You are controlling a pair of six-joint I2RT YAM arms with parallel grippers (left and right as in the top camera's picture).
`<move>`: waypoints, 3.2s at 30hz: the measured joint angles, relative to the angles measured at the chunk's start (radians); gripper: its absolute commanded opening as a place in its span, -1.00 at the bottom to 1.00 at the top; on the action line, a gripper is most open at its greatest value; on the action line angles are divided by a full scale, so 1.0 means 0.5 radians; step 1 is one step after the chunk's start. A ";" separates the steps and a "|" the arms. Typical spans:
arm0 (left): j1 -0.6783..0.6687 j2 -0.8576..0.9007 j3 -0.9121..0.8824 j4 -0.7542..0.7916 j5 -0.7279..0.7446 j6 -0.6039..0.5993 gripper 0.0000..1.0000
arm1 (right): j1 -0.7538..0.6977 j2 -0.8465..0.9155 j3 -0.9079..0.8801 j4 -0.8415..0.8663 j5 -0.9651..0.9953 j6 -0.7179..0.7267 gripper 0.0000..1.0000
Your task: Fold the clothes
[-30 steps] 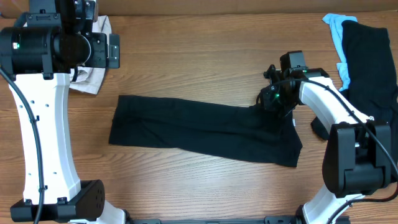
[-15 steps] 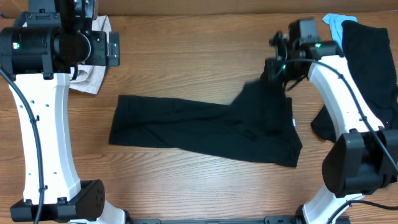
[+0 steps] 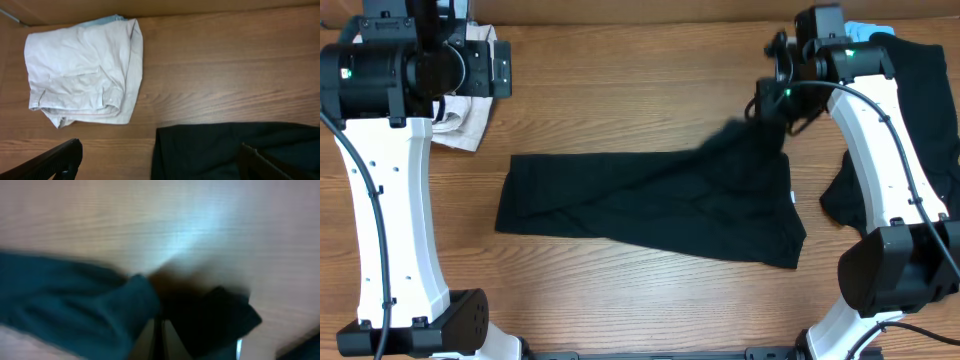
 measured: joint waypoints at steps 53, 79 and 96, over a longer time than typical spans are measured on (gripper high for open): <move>0.134 0.034 -2.047 1.175 0.276 0.389 1.00 | 0.036 -0.297 -0.202 -0.407 -0.062 0.362 0.90; 0.204 0.369 -2.065 1.067 0.162 0.260 -0.92 | 0.037 -0.297 -0.224 -0.294 -0.062 0.375 0.61; 0.091 0.481 -0.909 0.034 0.077 0.378 -0.92 | -0.056 -0.295 -0.403 -0.168 -0.060 0.461 0.57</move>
